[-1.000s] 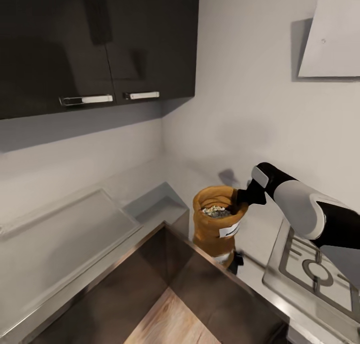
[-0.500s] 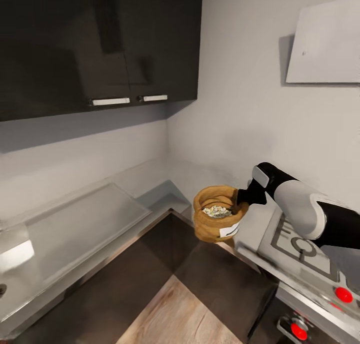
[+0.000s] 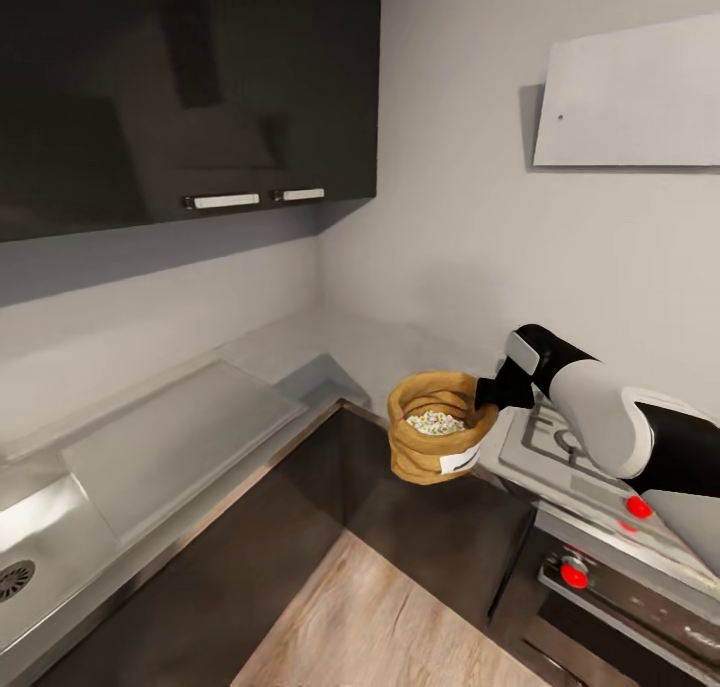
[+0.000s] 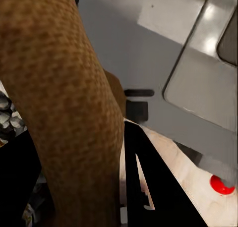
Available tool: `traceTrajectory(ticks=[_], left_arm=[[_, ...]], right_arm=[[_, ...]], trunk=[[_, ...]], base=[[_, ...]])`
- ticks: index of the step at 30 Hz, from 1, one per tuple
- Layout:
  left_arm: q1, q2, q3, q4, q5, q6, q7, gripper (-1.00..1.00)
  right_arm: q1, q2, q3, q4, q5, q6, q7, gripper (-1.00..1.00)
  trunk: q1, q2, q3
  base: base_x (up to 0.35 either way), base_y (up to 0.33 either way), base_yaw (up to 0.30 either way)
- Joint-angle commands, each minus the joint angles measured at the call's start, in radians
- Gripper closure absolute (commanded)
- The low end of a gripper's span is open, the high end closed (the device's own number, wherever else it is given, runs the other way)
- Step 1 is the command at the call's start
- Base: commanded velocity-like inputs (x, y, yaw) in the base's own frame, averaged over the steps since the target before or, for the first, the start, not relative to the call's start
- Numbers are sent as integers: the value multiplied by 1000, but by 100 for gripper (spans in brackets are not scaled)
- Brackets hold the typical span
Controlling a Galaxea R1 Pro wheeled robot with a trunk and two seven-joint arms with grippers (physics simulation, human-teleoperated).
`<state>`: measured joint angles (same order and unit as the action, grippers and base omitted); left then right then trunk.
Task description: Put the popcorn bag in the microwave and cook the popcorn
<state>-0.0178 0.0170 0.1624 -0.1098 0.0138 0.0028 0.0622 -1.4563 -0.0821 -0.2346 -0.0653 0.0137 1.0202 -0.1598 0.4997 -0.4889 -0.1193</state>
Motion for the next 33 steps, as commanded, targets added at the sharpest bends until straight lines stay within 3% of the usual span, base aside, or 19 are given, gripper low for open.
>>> traceTrajectory(ticks=[1,9,19,33], left_arm=[[-1,0,3,0,2,0,1,-100],[-1,0,3,0,2,0,1,-100],[-1,0,3,0,2,0,1,-100],[-1,0,3,0,2,-2,1,-100]], right_arm=[[-1,0,-9,-1,0,3,-7,100],[-1,-24,-9,-1,0,3,-7,100],[-1,-30,-10,-1,0,3,-7,100],[-1,-31,-21,-1,0,3,-8,100]], trunk=[[0,-2,-2],[0,-2,-2],[0,-2,-2],[0,-2,-2]], base=[[-211,227,-298],[-207,213,-298],[-201,180,-298],[-27,20,-298]])
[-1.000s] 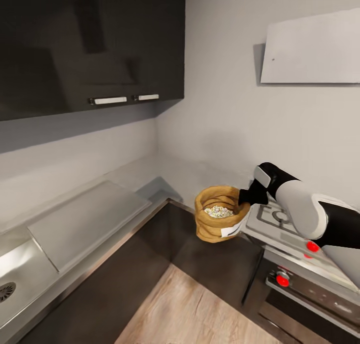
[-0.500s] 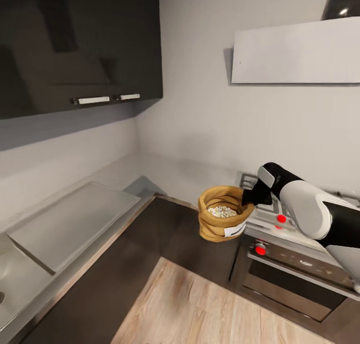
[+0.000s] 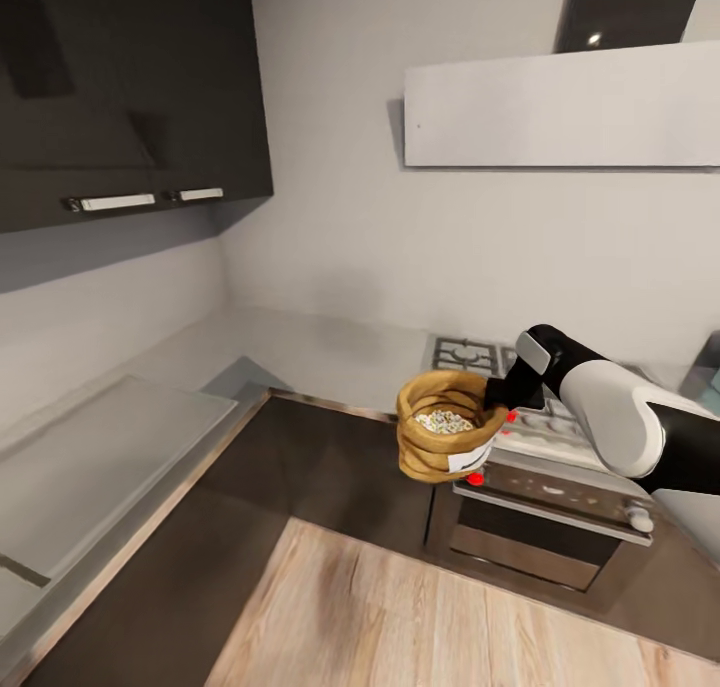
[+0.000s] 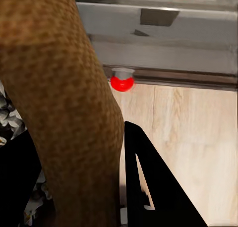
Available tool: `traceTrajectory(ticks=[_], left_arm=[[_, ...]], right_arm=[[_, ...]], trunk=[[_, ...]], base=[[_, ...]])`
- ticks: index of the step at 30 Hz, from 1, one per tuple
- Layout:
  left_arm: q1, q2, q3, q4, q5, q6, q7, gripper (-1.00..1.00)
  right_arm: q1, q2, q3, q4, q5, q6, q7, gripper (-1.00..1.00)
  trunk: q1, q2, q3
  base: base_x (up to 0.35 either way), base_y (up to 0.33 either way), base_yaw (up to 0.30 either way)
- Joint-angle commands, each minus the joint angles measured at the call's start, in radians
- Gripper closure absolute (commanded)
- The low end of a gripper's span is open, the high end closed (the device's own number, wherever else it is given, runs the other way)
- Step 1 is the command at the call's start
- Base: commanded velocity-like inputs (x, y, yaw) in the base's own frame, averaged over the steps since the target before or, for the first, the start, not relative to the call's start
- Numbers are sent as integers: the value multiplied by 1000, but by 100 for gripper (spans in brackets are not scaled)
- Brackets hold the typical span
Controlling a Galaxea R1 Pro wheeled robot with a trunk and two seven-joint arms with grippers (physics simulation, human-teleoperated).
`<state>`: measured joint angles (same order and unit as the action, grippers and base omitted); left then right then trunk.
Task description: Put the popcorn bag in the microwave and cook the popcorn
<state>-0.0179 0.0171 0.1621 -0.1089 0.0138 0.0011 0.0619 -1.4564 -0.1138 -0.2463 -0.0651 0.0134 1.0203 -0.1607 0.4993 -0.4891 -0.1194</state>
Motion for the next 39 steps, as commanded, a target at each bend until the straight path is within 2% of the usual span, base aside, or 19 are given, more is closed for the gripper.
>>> traceTrajectory(ticks=[1,34,39], left_arm=[[-1,0,4,0,2,0,1,-100],[-1,0,4,0,2,0,1,-100],[-1,0,3,-1,2,0,1,-100]], right_arm=[[-1,0,-9,-1,0,3,-7,100],[-1,0,-10,-1,1,3,-6,100],[-1,0,-10,-1,0,3,-6,100]], trunk=[[0,-2,-2],[0,-2,5],[0,-2,8]], base=[[0,0,-298],[-7,0,-297],[-169,0,-294]])
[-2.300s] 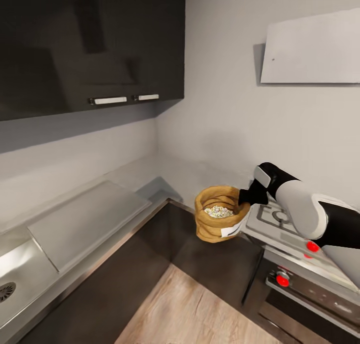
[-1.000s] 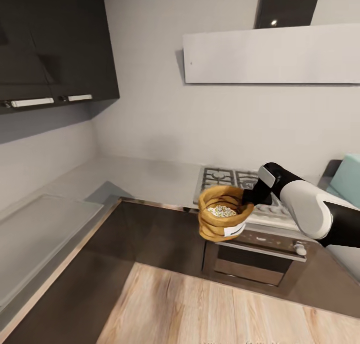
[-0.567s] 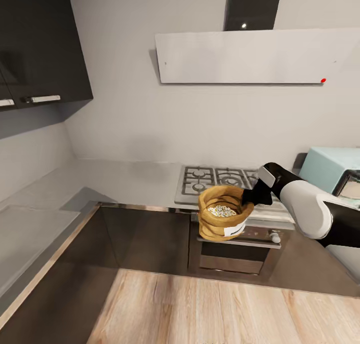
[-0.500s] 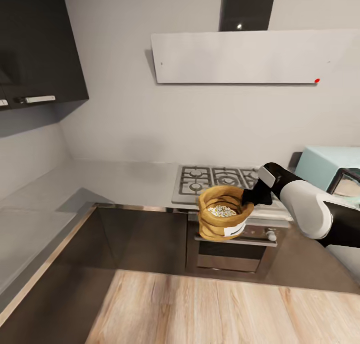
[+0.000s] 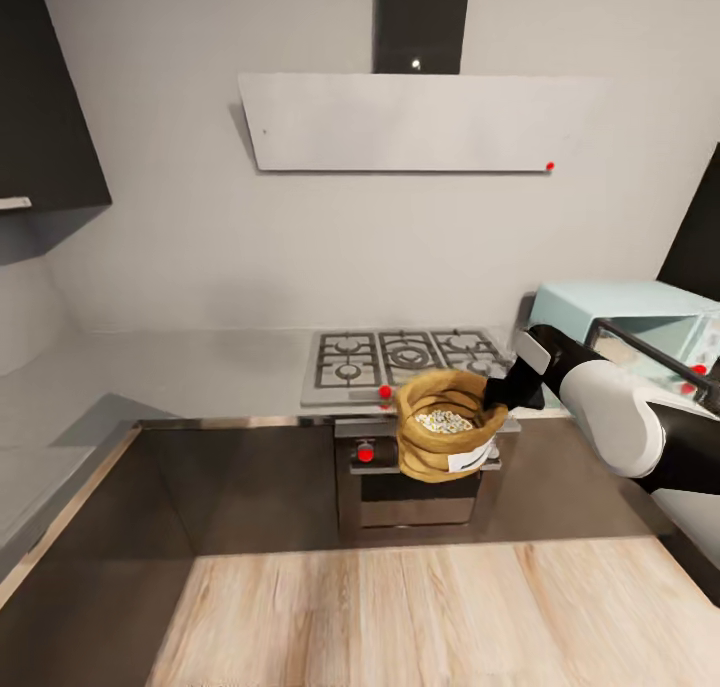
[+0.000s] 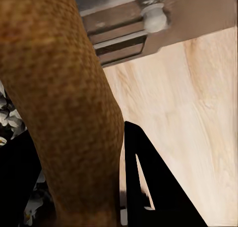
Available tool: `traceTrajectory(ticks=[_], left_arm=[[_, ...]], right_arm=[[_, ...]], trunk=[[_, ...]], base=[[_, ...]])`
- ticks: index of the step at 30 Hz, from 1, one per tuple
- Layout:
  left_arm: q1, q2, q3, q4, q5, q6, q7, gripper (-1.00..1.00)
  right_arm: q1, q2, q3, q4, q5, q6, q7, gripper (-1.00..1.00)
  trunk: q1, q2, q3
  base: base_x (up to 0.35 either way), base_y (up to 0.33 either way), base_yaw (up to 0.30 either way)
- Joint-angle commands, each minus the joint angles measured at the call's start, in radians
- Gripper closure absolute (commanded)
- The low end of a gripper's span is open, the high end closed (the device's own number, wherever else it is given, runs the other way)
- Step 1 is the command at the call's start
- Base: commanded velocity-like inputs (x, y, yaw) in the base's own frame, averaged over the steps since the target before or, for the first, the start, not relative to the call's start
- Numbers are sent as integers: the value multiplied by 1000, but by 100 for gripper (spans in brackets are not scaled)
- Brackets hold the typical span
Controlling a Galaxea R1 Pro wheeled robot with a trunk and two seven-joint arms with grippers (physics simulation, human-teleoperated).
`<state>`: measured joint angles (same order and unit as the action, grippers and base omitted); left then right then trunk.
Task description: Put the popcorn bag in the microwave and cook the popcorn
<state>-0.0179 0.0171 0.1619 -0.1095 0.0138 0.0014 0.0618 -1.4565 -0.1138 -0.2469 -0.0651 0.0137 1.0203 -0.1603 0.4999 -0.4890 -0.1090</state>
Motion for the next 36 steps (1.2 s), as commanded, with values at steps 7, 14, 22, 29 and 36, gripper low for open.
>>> traceTrajectory(ticks=[7,14,22,29,36], left_arm=[[-1,0,3,0,2,0,1,-100],[-1,0,3,0,2,0,1,-100],[-1,0,3,0,2,0,1,-100],[-1,0,3,0,2,1,1,-100],[-1,0,3,0,2,1,1,-100]], right_arm=[[-1,0,-9,-1,0,3,-7,100],[-1,0,-9,-1,0,3,-7,100],[-1,0,-9,-1,0,3,-7,100],[-1,0,-9,-1,0,3,-7,100],[-1,0,-9,-1,0,3,-7,100]], trunk=[[0,-2,3],[0,-2,8],[0,-2,14],[0,-2,18],[0,-2,18]], base=[[-334,-30,-293],[-340,-75,-293],[-265,-142,-293],[-19,-211,-251],[0,-272,-18]])
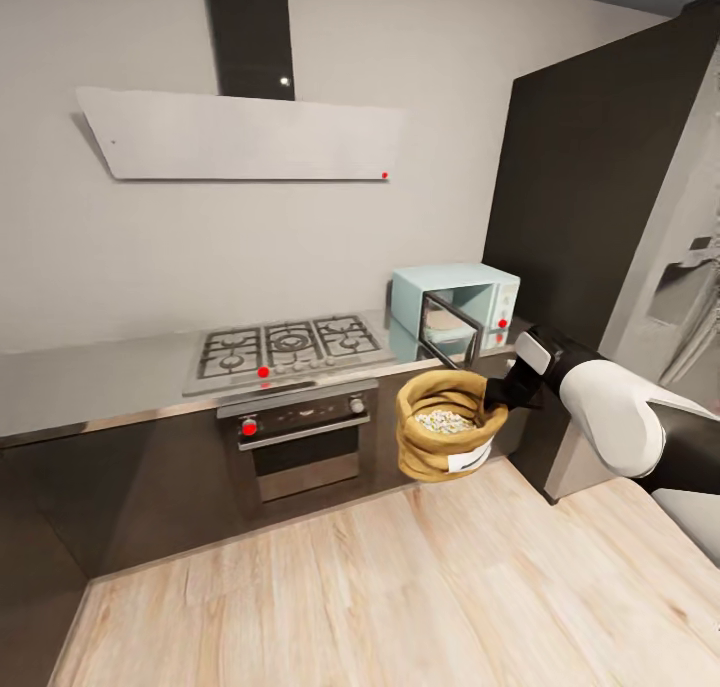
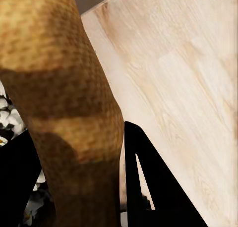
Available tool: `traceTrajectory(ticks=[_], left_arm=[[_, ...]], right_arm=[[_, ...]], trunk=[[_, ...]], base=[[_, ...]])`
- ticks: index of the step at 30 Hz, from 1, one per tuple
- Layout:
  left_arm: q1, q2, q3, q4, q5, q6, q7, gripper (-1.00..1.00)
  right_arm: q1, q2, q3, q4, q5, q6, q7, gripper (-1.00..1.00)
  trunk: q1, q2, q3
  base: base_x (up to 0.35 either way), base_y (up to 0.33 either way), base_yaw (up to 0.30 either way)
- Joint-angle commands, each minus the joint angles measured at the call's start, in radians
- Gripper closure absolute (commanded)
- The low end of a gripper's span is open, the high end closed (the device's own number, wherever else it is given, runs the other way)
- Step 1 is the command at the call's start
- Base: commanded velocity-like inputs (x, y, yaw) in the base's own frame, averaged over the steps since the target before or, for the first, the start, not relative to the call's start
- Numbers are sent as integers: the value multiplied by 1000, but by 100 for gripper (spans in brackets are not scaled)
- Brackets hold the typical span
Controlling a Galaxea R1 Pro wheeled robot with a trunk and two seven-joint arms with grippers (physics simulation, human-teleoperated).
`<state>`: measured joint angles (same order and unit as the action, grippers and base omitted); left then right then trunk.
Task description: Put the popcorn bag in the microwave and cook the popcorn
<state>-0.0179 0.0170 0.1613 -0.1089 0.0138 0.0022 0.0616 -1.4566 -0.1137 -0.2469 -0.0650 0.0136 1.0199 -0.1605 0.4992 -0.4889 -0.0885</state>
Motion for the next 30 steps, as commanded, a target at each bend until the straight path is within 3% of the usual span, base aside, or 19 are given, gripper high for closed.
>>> traceTrajectory(ticks=[1,16,30], left_arm=[[-1,0,3,-1,2,0,1,-100],[-1,0,4,0,2,1,1,-100],[-1,0,3,-1,2,-1,1,-100]], right_arm=[[-1,0,-9,-1,0,3,-7,100],[-1,0,-9,-1,0,3,-7,100],[-1,0,-9,-1,0,3,-7,100]], trunk=[[1,-2,-2],[1,-2,-2],[1,-2,-2]], base=[[0,-274,-1],[7,-275,0],[127,-289,0]])
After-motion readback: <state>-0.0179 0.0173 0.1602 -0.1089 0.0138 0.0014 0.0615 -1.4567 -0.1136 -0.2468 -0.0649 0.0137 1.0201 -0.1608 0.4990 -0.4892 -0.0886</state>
